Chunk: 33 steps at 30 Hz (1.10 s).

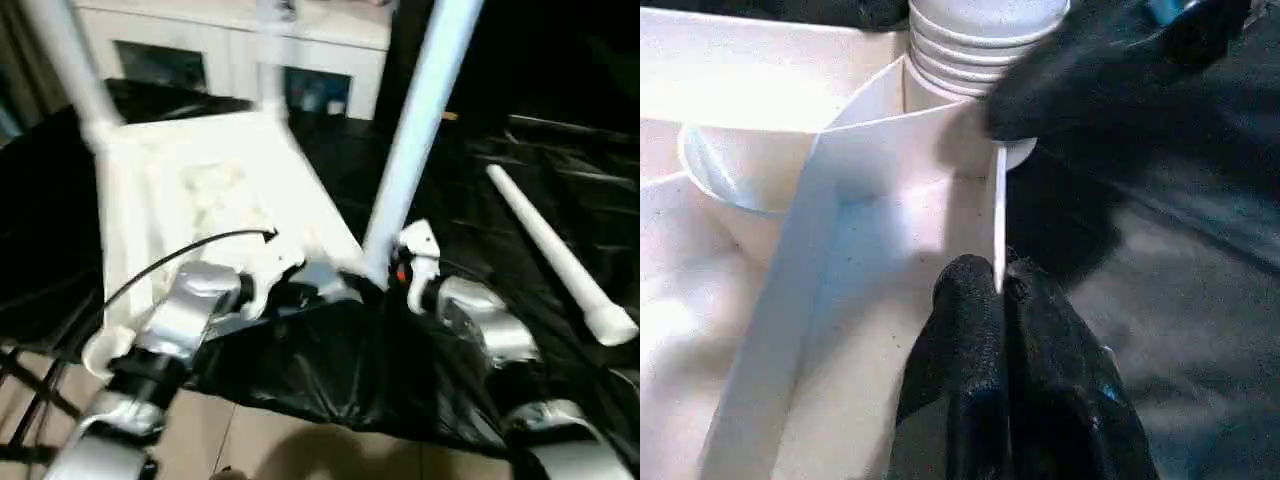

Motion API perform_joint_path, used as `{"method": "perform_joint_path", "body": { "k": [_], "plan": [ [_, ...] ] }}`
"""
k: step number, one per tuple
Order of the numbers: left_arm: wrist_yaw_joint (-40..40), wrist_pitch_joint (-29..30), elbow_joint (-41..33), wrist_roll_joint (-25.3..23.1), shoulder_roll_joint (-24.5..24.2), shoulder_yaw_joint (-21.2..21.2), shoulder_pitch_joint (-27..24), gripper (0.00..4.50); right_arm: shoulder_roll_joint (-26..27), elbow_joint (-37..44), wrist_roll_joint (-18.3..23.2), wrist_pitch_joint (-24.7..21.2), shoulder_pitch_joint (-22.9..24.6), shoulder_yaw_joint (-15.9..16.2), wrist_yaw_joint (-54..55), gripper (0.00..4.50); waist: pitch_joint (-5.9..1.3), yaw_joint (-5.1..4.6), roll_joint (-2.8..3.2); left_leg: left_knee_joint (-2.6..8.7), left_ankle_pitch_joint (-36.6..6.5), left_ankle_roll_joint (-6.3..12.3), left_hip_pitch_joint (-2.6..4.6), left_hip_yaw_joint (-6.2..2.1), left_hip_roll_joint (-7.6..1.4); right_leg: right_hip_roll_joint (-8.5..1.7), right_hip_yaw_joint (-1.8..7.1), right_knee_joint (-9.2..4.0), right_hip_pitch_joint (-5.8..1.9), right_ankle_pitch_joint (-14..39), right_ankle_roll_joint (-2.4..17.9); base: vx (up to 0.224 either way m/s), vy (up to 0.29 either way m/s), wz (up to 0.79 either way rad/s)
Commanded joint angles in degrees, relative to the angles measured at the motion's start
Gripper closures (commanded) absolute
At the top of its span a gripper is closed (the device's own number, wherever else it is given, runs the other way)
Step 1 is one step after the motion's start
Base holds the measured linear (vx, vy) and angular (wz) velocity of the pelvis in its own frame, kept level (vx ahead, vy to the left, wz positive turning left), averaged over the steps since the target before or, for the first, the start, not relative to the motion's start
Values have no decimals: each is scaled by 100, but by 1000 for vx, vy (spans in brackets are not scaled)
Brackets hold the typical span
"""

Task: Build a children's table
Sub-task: Rotate leg to tighten

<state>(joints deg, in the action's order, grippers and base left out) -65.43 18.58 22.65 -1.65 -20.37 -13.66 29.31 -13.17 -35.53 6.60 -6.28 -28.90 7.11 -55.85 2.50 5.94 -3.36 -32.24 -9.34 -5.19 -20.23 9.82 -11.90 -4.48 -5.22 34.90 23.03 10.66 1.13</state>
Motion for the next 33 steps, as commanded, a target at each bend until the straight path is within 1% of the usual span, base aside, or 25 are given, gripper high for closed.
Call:
{"method": "perform_joint_path", "body": {
  "k": [1, 3, 4, 5, 6, 8, 11, 12, 13, 14, 16, 18, 20, 21, 22, 23, 25, 26, 27, 28, 29, 30, 31, 32, 33],
  "plan": [
    [-419, -245, -274, 359, 80, -128, 11, 450, -51, 264, 33, -34, 60, 354, -696, 24, -281, 1, 3, 360, -1490, 250, 18, -8, -160, -388, 322, -480, -276, 1618, 873, 0, 0, 0],
    [-534, -246, -305, 381, 16, -126, -4, 450, -119, 293, 25, -43, 65, 401, -878, 24, -280, 14, -1, 361, -1448, 251, 17, -7, -163, -398, 325, -477, -276, 1618, 900, 0, 0, 0],
    [-788, -241, -372, 430, -141, -136, -33, 450, -264, 334, -43, -3, 72, 560, -1212, 24, -277, 23, -14, 358, -1425, 239, 21, -8, -163, -398, 321, -477, -280, 1633, 905, 0, 0, 0],
    [-893, -250, -396, 445, -213, -146, -45, 450, -317, 358, -64, 16, 74, 623, -1323, 24, -279, 26, -3, 359, -1412, 245, 12, -10, -164, -401, 321, -466, -285, 1618, 913, 0, 0, 0],
    [-944, -260, -404, 454, -250, -151, -50, 450, -336, 368, -67, 18, 72, 649, -1367, 39, -278, 19, -11, 360, -1377, 242, 13, -4, -172, -390, 325, -452, -276, 1511, 952, 0, 0, 0],
    [-961, -264, -406, 457, -262, -152, -51, 450, -342, 372, -69, 19, 72, 658, -1382, 39, -276, 24, -10, 362, -1375, 235, 19, -7, -175, -391, 324, -451, -276, 1492, 966, 0, 0, 0],
    [-1019, -259, -415, 473, -303, -153, -52, 450, -343, 378, -51, 5, 70, 668, -1414, 67, -274, 23, -20, 357, -1378, 203, 26, -3, -166, -393, 324, -451, -277, 1501, 993, 0, 0, 0],
    [-1104, -263, -431, 507, -361, -156, -55, 450, -336, 407, -12, -42, 74, 685, -1475, 85, -273, 31, -43, 354, -1359, 210, 17, -4, -162, -403, 324, -451, -286, 1562, 973, 0, 0, 0],
    [-1159, -265, -440, 522, -400, -162, -59, 450, -322, 426, 7, -66, 82, 699, -1502, 85, -280, 39, -39, 355, -1332, 207, 21, -8, -169, -411, 324, -448, -285, 1586, 957, 0, 0, 0],
    [-1166, -266, -441, 524, -405, -163, -59, 450, -320, 429, 12, -69, 84, 702, -1508, 101, -281, 36, -35, 356, -1317, 206, 21, -9, -171, -405, 324, -443, -284, 1555, 962, 0, 0, 0],
    [-1264, -269, -464, 558, -484, -176, -69, 450, -297, 472, 66, -115, 116, 742, -1588, 106, -289, 47, -42, 352, -1252, 204, 25, -7, -174, -397, 323, -422, -286, 1403, 1003, 0, 0, 0],
    [-1227, -257, -454, 548, -483, -161, -65, 450, -235, 447, 114, -147, 129, 722, -1606, 137, -283, 51, -47, 352, -1253, 204, 27, -1, -178, -395, 321, -413, -280, 1298, 1054, 0, 0, 0],
    [-1187, -263, -440, 527, -471, -155, -65, 450, -202, 436, 129, -165, 130, 699, -1594, 143, -282, 58, -44, 353, -1257, 194, 26, -4, -177, -400, 323, -411, -285, 1300, 1062, 0, 0, 0],
    [-1053, -209, -407, 491, -418, -138, -59, 450, -104, 390, 179, -220, 109, 606, -1438, 154, -282, 55, -69, 351, -1249, 187, 24, -1, -178, -400, 323, -407, -286, 1295, 1063, 0, 0, 0],
    [-1026, -197, -401, 485, -407, -135, -58, 450, -84, 381, 189, -231, 105, 587, -1405, 154, -276, 60, -56, 357, -1268, 171, 22, -7, -172, -406, 323, -415, -288, 1377, 1039, 0, 0, 0],
    [-712, -122, -297, 392, -283, -102, -22, 450, 85, 275, 235, -263, 64, 436, -1065, 163, -265, 50, -66, 359, -1305, 164, 25, -3, -172, -403, 326, -425, -277, 1444, 1018, 0, 0, 0],
    [-541, -96, -234, 337, -216, -85, 1, 450, 167, 217, 245, -261, 45, 368, -890, 170, -250, 31, -69, 372, -1498, 75, 36, -19, -171, -429, 325, -475, -267, 1898, 902, 0, 0, 0],
    [-265, -95, -125, 266, -78, -55, 46, 450, 317, 54, 181, -208, -13, 258, -441, 171, -245, 32, -36, 376, -1538, 44, 43, -27, -172, -431, 326, -480, -258, 1977, 880, 0, 0, 0],
    [-146, -79, -79, 247, -11, -40, 71, 450, 382, -12, 166, -204, -37, 209, -257, 171, -238, 17, -49, 380, -1647, 6, 61, -26, -167, -424, 323, -511, -243, 2139, 830, 0, 0, 0],
    [83, -50, 9, 212, 119, -13, 118, 450, 506, -138, 135, -196, -82, 115, 96, 172, -234, -2, -42, 384, -1688, -33, 66, -27, -163, -420, 326, -526, -231, 2242, 789, 0, 0, 0],
    [378, -2, 97, 177, 314, 17, 175, 450, 698, -339, 85, -190, -153, -29, 679, 174, -233, 3, 5, 384, -1727, -60, 70, -42, -152, -427, 321, -526, -235, 2301, 772, 0, 0, 0],
    [752, 56, 213, 134, 574, 50, 254, 450, 913, -549, 48, -164, -218, -155, 1247, 174, -233, -27, 26, 386, -1815, -132, 82, -52, -153, -440, 315, -547, -224, 2479, 729, 0, 0, 0],
    [803, 68, 222, 130, 617, 53, 263, 450, 949, -576, 38, -163, -225, -171, 1343, 174, -233, -27, 26, 386, -1815, -132, 82, -52, -153, -440, 315, -547, -224, 2479, 729, 0, 0, 0],
    [1201, 143, 288, 100, 944, 72, 328, 450, 1226, -768, -8, -161, -273, -288, 2002, 174, -224, -76, 24, 385, -1941, -162, 78, -64, -136, -426, 294, -579, -228, 2625, 676, 0, 0, 0],
    [1294, 155, 297, 84, 1016, 69, 339, 450, 1304, -802, -26, -155, -283, -303, 2161, 174, -224, -82, 62, 385, -1928, -153, 70, -65, -130, -423, 301, -576, -230, 2625, 660, 0, 0, 0]
  ]
}}
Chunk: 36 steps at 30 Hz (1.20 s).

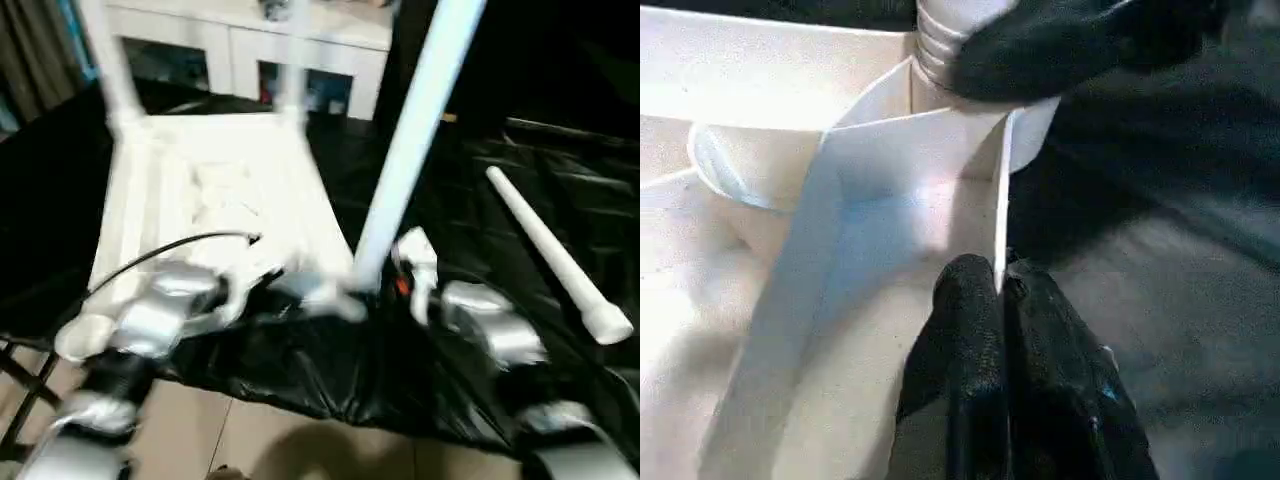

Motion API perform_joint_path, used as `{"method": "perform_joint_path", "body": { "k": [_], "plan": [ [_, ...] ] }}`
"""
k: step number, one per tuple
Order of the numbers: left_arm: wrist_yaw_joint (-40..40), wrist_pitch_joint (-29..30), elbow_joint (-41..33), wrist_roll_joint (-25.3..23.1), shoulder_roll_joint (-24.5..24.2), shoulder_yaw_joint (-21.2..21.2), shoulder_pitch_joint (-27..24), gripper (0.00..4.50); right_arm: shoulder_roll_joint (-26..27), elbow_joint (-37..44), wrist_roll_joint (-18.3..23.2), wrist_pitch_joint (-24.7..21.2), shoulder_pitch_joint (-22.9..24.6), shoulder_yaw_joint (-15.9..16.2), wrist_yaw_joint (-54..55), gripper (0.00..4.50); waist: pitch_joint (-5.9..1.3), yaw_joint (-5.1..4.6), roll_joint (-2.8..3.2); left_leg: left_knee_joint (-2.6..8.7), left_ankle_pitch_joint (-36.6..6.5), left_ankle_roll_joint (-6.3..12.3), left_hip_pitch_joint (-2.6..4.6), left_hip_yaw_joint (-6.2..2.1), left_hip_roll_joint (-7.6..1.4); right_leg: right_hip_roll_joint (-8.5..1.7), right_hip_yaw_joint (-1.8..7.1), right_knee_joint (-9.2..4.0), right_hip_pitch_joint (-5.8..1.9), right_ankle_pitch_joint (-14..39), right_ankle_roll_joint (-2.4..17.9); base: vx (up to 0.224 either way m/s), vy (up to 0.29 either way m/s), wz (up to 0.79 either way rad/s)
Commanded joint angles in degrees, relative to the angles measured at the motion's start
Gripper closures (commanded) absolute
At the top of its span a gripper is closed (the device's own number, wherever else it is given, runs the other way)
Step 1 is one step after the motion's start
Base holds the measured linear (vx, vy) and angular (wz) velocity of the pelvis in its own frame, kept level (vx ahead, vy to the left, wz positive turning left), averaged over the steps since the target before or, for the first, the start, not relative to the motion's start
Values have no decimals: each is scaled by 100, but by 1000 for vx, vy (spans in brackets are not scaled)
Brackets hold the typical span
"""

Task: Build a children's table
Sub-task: Rotate leg to tighten

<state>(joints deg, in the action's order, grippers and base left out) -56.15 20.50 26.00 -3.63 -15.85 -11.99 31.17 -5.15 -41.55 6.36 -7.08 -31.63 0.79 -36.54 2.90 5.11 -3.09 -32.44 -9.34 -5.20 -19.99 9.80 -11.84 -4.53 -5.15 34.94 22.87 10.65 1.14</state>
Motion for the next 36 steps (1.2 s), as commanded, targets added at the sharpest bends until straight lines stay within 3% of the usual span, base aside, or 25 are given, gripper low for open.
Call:
{"method": "perform_joint_path", "body": {
  "k": [1, 2, 3, 6, 7, 11, 14, 15, 18, 19, 21, 23, 26, 27, 28, 29, 34, 36],
  "plan": [
    [459, -25, -32, 265, 636, -103, 163, 450, 582, -232, -22, -68, -19, 316, 389, 174, -263, -10, 18, 401, -1901, -122, 48, -51, -132, -418, 300, -602, -202, 2637, 639, 0, 0, 0],
    [551, -19, -38, 240, 746, -143, 171, 450, 691, -263, -63, -54, -30, 309, 594, 174, -269, 0, 16, 386, -1824, -36, 44, -45, -119, -422, 305, -604, -204, 2652, 611, 0, 0, 0],
    [611, -5, -74, 246, 874, -195, 155, 450, 830, -254, -203, 33, -19, 351, 834, 174, -272, 14, 116, 393, -1720, 22, 21, -44, -111, -409, 306, -600, -209, 2526, 595, 0, 0, 0],
    [615, 14, -129, 255, 919, -221, 118, 450, 902, -222, -328, 159, 8, 402, 947, 174, -287, 5, 87, 396, -1622, 64, -4, -34, -114, -387, 305, -576, -229, 2283, 611, 0, 0, 0],
    [615, 15, -131, 255, 919, -221, 117, 450, 903, -221, -331, 163, 9, 403, 949, 140, -284, 0, 115, 400, -1586, 78, -11, -32, -115, -382, 309, -566, -227, 2164, 642, 0, 0, 0],
    [400, -49, -214, 266, 755, -203, 41, 450, 801, -191, -224, 253, -2, 266, 767, 95, -271, -12, 124, 409, -1640, 113, -12, -31, -120, -378, 307, -564, -229, 2121, 680, 0, 0, 0],
    [253, -73, -325, 284, 608, -150, -39, 450, 623, -121, -166, 281, -31, 286, 444, 67, -260, -20, 98, 413, -1708, 152, -9, -31, -130, -386, 308, -569, -224, 2207, 681, 0, 0, 0],
    [111, -96, -408, 328, 474, -168, -94, 450, 462, -14, -164, 305, -15, 387, 127, 58, -251, -37, 62, 415, -1675, 173, -28, -26, -128, -382, 311, -572, -227, 2202, 669, 0, 0, 0],
    [-44, -115, -484, 368, 345, -181, -151, 450, 308, 107, -159, 301, 15, 499, -237, 29, -259, -22, 87, 409, -1563, 222, -27, -22, -141, -386, 322, -551, -232, 2002, 730, 0, 0, 0],
    [-182, -145, -521, 384, 241, -196, -185, 450, 184, 217, -145, 292, 42, 587, -554, 21, -258, -32, 38, 403, -1486, 245, -40, -8, -134, -373, 322, -540, -240, 1894, 759, 0, 0, 0],
    [-412, -225, -588, 423, 83, -213, -241, 450, -9, 392, -120, 260, 89, 721, -1012, 21, -257, -9, 55, 405, -1461, 274, -30, -18, -140, -379, 317, -530, -251, 1877, 772, 0, 0, 0],
    [-831, -308, -704, 518, -202, -201, -321, 450, -408, 688, -61, 152, 164, 993, -1942, 21, -252, -26, 9, 397, -1348, 343, -37, 0, -148, -364, 325, -502, -247, 1637, 848, 0, 0, 0],
    [-1028, -310, -763, 581, -320, -185, -345, 450, -593, 777, -64, 111, 178, 1117, -2356, 21, -254, 15, 22, 375, -1170, 432, -4, 19, -164, -375, 341, -456, -234, 1267, 1013, 0, 0, 0],
    [-1119, -314, -791, 607, -380, -180, -356, 450, -681, 829, -66, 81, 188, 1190, -2558, 21, -251, 8, -11, 371, -1134, 453, -16, 25, -159, -367, 339, -451, -241, 1226, 1034, 0, 0, 0],
    [-1216, -302, -830, 635, -441, -177, -371, 450, -767, 873, -75, 60, 196, 1256, -2780, 21, -251, 16, -4, 372, -1038, 460, -33, 15, -159, -371, 329, -427, -261, 1176, 1061, 0, 0, 0],
    [-1375, -289, -889, 660, -573, -180, -405, 450, -913, 934, -106, 26, 203, 1394, -3150, 21, -250, 17, -18, 367, -1034, 465, -37, 15, -164, -376, 326, -424, -271, 1170, 1068, 0, 0, 0],
    [-1621, -321, -893, 651, -760, -250, -418, 450, -989, 905, -105, -40, 149, 1506, -3492, 35, -227, 13, -30, 387, -1154, 385, -27, 5, -171, -387, 329, -455, -257, 1491, 1019, 0, 0, 0],
    [-1621, -333, -865, 636, -768, -259, -397, 450, -956, 886, -94, -49, 133, 1504, -3478, 61, -226, 8, -35, 394, -1205, 331, -13, 1, -175, -390, 332, -460, -250, 1543, 1013, 0, 0, 0]
  ]
}}
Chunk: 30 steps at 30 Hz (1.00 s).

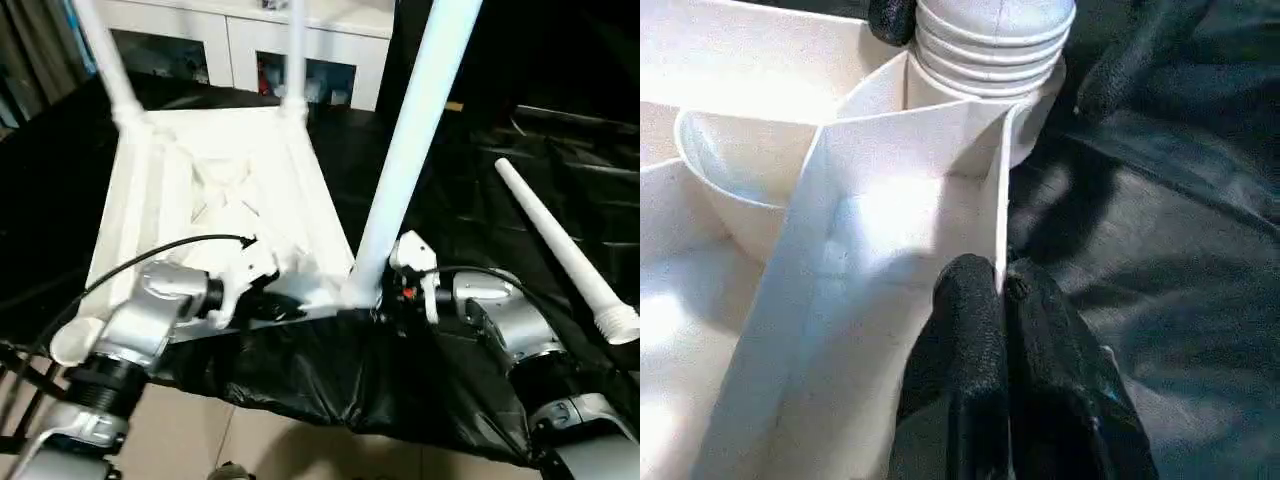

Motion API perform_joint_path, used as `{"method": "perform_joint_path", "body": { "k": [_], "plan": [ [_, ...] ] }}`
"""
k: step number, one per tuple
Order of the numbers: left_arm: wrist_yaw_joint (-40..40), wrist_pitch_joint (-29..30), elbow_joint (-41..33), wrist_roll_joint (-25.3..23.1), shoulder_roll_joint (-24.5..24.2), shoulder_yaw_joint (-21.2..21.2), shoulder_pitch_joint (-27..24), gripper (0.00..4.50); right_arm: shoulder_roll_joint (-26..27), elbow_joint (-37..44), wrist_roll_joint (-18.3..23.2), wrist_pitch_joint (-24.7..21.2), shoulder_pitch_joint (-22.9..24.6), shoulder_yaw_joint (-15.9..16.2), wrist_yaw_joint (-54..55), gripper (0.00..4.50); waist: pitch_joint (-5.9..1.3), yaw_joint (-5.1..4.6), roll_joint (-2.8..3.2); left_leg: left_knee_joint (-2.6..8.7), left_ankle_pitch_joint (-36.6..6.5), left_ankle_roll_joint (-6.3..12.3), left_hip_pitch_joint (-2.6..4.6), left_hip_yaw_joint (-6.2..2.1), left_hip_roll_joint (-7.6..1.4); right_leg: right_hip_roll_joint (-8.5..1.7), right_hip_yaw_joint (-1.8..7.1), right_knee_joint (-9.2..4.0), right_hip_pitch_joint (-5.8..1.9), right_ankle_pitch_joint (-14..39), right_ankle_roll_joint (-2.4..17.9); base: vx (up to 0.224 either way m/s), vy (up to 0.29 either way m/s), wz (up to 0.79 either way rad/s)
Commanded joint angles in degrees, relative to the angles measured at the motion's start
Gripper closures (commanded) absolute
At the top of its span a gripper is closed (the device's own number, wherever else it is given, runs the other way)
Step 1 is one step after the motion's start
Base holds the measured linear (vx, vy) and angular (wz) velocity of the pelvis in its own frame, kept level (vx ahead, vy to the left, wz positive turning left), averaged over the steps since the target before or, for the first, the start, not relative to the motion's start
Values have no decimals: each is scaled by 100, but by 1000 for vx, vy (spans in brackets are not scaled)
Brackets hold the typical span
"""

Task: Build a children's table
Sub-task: Rotate leg to tighten

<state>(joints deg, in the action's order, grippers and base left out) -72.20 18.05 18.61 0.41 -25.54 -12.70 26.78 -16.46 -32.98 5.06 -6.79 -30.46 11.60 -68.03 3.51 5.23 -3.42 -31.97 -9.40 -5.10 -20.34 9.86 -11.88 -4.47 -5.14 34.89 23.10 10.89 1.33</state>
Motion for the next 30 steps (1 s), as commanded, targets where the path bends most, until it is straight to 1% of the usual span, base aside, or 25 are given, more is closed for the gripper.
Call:
{"method": "perform_joint_path", "body": {
  "k": [1, 3, 5, 7, 8, 9, 10, 11, 12, 13, 14, 15, 16, 17, 18, 19, 20, 21, 23, 24, 25, 26, 28, 29, 30],
  "plan": [
    [-26, -97, -115, 233, 195, -195, 51, 450, 176, 42, 53, -99, 15, 428, -341, 70, -283, -7, -5, 349, -1241, 296, 26, -7, -174, -399, 333, -459, -271, 1543, 998, 0, 0, 0],
    [-43, -114, -86, 230, 189, -197, 74, 450, 189, 93, 80, -159, 26, 437, -373, 78, -292, -5, -12, 345, -1242, 280, 27, -7, -170, -400, 336, -453, -279, 1526, 998, 0, 0, 0],
    [-39, -121, -60, 224, 198, -193, 96, 450, 209, 136, 93, -193, 45, 428, -369, 102, -299, -3, -18, 337, -1134, 293, 19, -4, -165, -393, 337, -434, -288, 1366, 1025, 0, 0, 0],
    [-22, -114, -57, 221, 204, -194, 100, 450, 238, 156, 113, -223, 66, 387, -335, 113, -304, -3, -19, 332, -1068, 309, 17, -2, -162, -388, 336, -420, -296, 1256, 1051, 0, 0, 0],
    [6, -105, -55, 217, 217, -186, 98, 450, 275, 154, 129, -235, 74, 342, -261, 118, -309, 1, -9, 328, -1052, 313, 19, -2, -163, -391, 336, -416, -296, 1227, 1064, 0, 0, 0],
    [12, -104, -54, 216, 220, -185, 99, 450, 279, 152, 130, -236, 74, 338, -253, 126, -306, 0, -13, 327, -1051, 314, 19, 1, -163, -390, 336, -416, -295, 1204, 1081, 0, 0, 0],
    [218, -72, -14, 163, 301, -129, 110, 450, 406, 85, 121, -248, 71, 205, 62, 137, -306, 2, -9, 328, -1048, 310, 22, 0, -165, -390, 336, -413, -293, 1188, 1094, 0, 0, 0],
    [218, -72, -14, 163, 301, -129, 110, 450, 406, 85, 121, -248, 71, 205, 62, 147, -306, 2, -9, 328, -1048, 310, 22, 0, -165, -390, 336, -413, -293, 1188, 1094, 0, 0, 0],
    [589, 38, 83, 63, 437, -63, 178, 450, 577, -118, 8, -177, 17, 53, 666, 152, -295, -12, -14, 340, -1146, 254, 19, -2, -162, -400, 337, -434, -285, 1357, 1066, 0, 0, 0],
    [768, 82, 132, 26, 515, -33, 219, 450, 661, -251, -56, -138, -27, -24, 1004, 156, -279, -26, -22, 353, -1261, 178, 20, -10, -157, -406, 330, -460, -280, 1639, 1007, 0, 0, 0],
    [768, 82, 132, 26, 515, -33, 219, 450, 661, -251, -56, -138, -27, -24, 1004, 162, -275, -24, -16, 351, -1323, 146, 33, -8, -152, -410, 330, -480, -269, 1805, 963, 0, 0, 0],
    [1186, 198, 232, -17, 765, 43, 328, 450, 893, -606, -131, -118, -157, -257, 1848, 168, -264, -40, -22, 368, -1467, 64, 60, -21, -161, -416, 334, -509, -242, 2157, 864, 0, 0, 0],
    [1303, 232, 256, -26, 844, 64, 359, 450, 957, -698, -139, -121, -191, -320, 2062, 172, -248, -56, -28, 373, -1520, 31, 60, -21, -152, -410, 332, -531, -235, 2289, 828, 0, 0, 0],
    [1439, 273, 282, -39, 938, 88, 395, 450, 1031, -798, -144, -132, -229, -392, 2306, 174, -265, -51, -27, 368, -1556, 2, 59, -39, -149, -431, 324, -543, -260, 2437, 750, 0, 0, 0],
    [1607, 341, 310, -49, 1077, 109, 440, 450, 1140, -920, -147, -143, -274, -479, 2627, 175, -270, -63, -24, 369, -1514, -15, 52, -37, -159, -436, 334, -534, -256, 2387, 751, 0, 0, 0],
    [1681, 375, 320, -53, 1147, 114, 459, 450, 1191, -969, -147, -149, -291, -514, 2768, 176, -266, -63, -27, 367, -1542, 2, 55, -36, -151, -424, 332, -549, -239, 2375, 726, 0, 0, 0],
    [2011, 439, 384, -89, 1413, 133, 522, 450, 1394, -1092, -152, -184, -336, -605, 3193, 176, -269, -62, -31, 363, -1542, 16, 61, -30, -148, -420, 334, -549, -239, 2351, 719, 0, 0, 0],
    [2173, 457, 414, -115, 1549, 129, 546, 450, 1510, -1127, -146, -197, -349, -640, 3372, 176, -276, -52, -35, 353, -1444, 49, 63, -19, -141, -413, 340, -541, -234, 2197, 730, 0, 0, 0],
    [2276, 468, 433, -133, 1636, 124, 561, 450, 1587, -1147, -141, -204, -356, -662, 3485, 177, -281, -54, -35, 355, -1396, 53, 53, -17, -149, -412, 346, -527, -242, 2115, 740, 0, 0, 0],
    [2432, 520, 445, -153, 1785, 105, 569, 450, 1735, -1188, -183, -219, -375, -701, 3758, 177, -296, -37, -20, 350, -1272, 81, 36, -14, -143, -403, 344, -500, -256, 1842, 782, 0, 0, 0],
    [2485, 524, 448, -170, 1843, 76, 561, 450, 1806, -1212, -226, -207, -385, -711, 3913, 177, -301, -34, -27, 347, -1208, 104, 23, -12, -140, -395, 343, -475, -267, 1669, 805, 0, 0, 0],
    [2504, 512, 451, -189, 1857, 51, 555, 450, 1834, -1237, -262, -178, -395, -709, 4007, 177, -301, -35, -28, 350, -1185, 116, 21, -10, -139, -392, 344, -471, -265, 1620, 807, 0, 0, 0],
    [2488, 366, 466, -296, 1816, -98, 492, 450, 1885, -1381, -490, 93, -448, -632, 4369, 177, -317, -34, -8, 339, -1108, 150, 22, 1, -130, -393, 345, -459, -263, 1471, 836, 0, 0, 0],
    [2475, 348, 466, -312, 1808, -109, 476, 450, 1894, -1438, -524, 166, -470, -621, 4414, 177, -315, -34, -6, 339, -1123, 158, 21, 6, -123, -394, 344, -465, -267, 1496, 829, 0, 0, 0],
    [2440, 346, 434, -301, 1760, -79, 442, 450, 1905, -1461, -396, 203, -491, -739, 4364, 143, -311, -31, -3, 342, -1141, 165, 23, 7, -124, -395, 344, -473, -268, 1520, 816, 0, 0, 0]
  ]
}}
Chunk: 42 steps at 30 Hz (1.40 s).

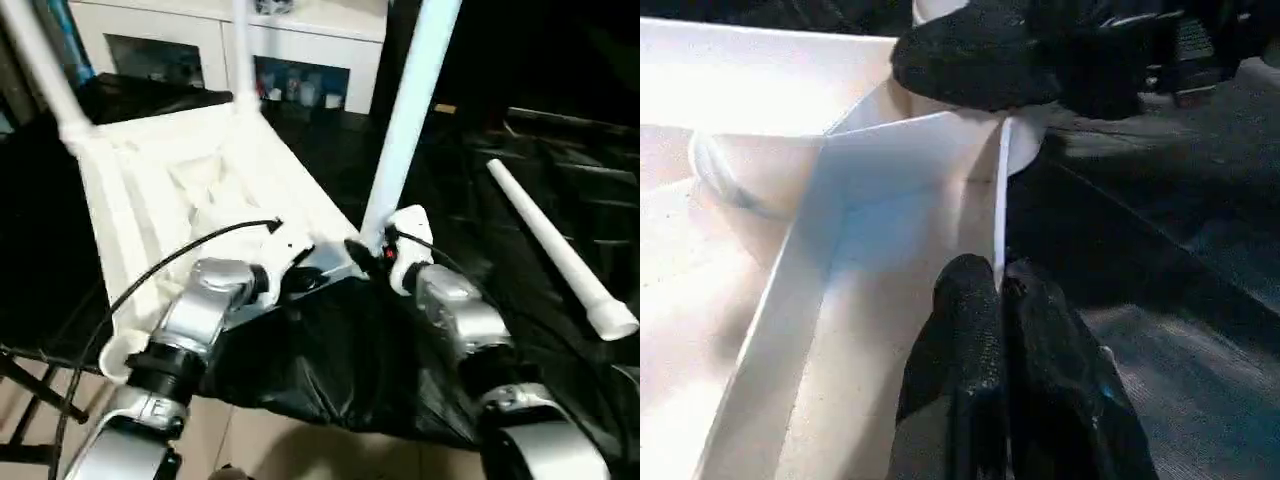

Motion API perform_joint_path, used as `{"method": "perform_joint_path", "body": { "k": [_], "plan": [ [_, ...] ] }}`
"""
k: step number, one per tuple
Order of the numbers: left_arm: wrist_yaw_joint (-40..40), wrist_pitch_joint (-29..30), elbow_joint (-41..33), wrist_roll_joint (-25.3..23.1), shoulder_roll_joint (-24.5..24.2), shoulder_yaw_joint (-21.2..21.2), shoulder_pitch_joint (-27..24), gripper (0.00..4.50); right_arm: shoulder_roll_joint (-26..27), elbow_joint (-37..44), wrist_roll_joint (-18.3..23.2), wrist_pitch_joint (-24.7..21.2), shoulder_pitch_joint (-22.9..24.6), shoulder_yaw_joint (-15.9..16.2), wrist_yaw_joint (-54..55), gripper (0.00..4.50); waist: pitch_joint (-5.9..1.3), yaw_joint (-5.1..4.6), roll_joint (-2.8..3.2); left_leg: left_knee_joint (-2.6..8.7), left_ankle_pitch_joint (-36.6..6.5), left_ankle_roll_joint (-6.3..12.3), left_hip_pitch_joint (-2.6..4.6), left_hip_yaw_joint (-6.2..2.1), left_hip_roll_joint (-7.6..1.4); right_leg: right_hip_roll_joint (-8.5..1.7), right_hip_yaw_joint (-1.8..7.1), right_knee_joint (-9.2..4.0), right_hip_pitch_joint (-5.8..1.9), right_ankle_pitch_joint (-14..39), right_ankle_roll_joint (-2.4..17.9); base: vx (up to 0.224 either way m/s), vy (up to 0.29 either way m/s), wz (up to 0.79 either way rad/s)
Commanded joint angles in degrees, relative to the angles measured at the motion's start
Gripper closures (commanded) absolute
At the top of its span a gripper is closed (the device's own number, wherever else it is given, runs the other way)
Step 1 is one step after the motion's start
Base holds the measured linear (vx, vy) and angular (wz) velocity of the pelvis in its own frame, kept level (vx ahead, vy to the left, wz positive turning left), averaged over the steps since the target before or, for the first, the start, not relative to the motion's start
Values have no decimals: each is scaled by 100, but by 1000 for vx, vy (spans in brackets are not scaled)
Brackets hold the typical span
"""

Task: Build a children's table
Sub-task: Rotate leg to tighten

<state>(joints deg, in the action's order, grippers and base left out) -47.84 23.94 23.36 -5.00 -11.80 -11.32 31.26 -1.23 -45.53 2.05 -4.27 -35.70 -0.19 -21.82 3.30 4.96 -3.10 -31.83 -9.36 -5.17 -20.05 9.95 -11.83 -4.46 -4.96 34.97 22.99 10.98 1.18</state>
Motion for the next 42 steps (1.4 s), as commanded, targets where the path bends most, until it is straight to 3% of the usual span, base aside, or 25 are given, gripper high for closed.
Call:
{"method": "perform_joint_path", "body": {
  "k": [1, 8, 11, 13, 14, 17, 18, 21, 24, 25, 28, 29, 42],
  "plan": [
    [-39, -244, -62, 254, 338, -202, -23, 450, 374, -191, -18, -42, 20, 380, -327, 122, -290, -9, -26, 331, -1172, 181, -5, -4, -132, -389, 325, -481, -260, 1508, 819, 0, 0, 0],
    [-438, -318, -234, 381, 62, -130, -131, 450, 199, 13, 207, -22, -9, 299, -932, 67, -299, -26, -33, 330, -1171, 222, -21, -5, -139, -389, 326, -466, -277, 1415, 854, 0, 0, 0],
    [-817, -428, -392, 498, -180, -153, -241, 450, -32, 240, 134, 7, 89, 544, -1484, 57, -307, -39, -43, 323, -1131, 267, -28, -3, -143, -392, 325, -459, -283, 1400, 874, 0, 0, 0],
    [-1212, -579, -464, 549, -480, -184, -346, 450, -362, 403, 4, 193, 214, 846, -2134, 22, -317, -12, -14, 316, -1074, 301, -13, -2, -153, -384, 324, -446, -279, 1219, 940, 0, 0, 0],
    [-1212, -579, -464, 549, -480, -184, -346, 450, -362, 403, 4, 193, 214, 846, -2134, 17, -315, -1, -10, 314, -1098, 305, -9, 0, -156, -384, 322, -443, -280, 1218, 944, 0, 0, 0],
    [-1466, -614, -510, 589, -676, -178, -393, 450, -660, 621, 80, 240, 337, 982, -2817, 16, -318, 9, -3, 318, -1142, 307, -11, -1, -155, -376, 325, -430, -291, 1157, 992, 0, 0, 0],
    [-1694, -617, -569, 649, -812, -178, -426, 450, -843, 775, 180, 151, 387, 1033, -3297, 16, -314, 22, 29, 322, -1174, 298, 5, -4, -165, -385, 332, -431, -279, 1151, 1033, 0, 0, 0],
    [-1952, -623, -643, 711, -976, -213, -455, 450, -1043, 928, 257, 51, 413, 1085, -3836, 16, -331, 30, -26, 307, -1128, 358, -9, 1, -161, -380, 329, -412, -302, 1035, 1100, 0, 0, 0],
    [-2235, -676, -688, 745, -1161, -259, -464, 450, -1260, 1107, 359, -16, 430, 1186, -4396, 16, -332, 51, -11, 301, -1035, 377, -5, -1, -167, -382, 324, -397, -302, 984, 1138, 0, 0, 0],
    [-2312, -698, -690, 746, -1210, -278, -467, 450, -1309, 1139, 364, -24, 437, 1242, -4525, 16, -334, 45, -74, 296, -999, 381, -12, 5, -168, -376, 320, -393, -308, 963, 1154, 0, 0, 0],
    [-2445, -738, -688, 756, -1295, -306, -476, 450, -1401, 1205, 391, -50, 458, 1360, -4753, 16, -338, 60, -44, 293, -988, 351, -1, 2, -170, -384, 318, -379, -302, 971, 1169, 0, 0, 0],
    [-2567, -778, -674, 752, -1376, -333, -480, 450, -1450, 1263, 424, -127, 482, 1434, -4946, 43, -342, 60, -62, 293, -985, 347, -3, 1, -173, -384, 317, -378, -306, 967, 1169, 0, 0, 0],
    [-2782, -857, -604, 759, -1509, -415, -491, 450, -1441, 1507, 526, -383, 659, 1528, -5295, 126, -355, 156, -89, 279, -1006, 227, 17, 2, -175, -393, 320, -354, -306, 917, 1181, 0, 0, 0]
  ]
}}
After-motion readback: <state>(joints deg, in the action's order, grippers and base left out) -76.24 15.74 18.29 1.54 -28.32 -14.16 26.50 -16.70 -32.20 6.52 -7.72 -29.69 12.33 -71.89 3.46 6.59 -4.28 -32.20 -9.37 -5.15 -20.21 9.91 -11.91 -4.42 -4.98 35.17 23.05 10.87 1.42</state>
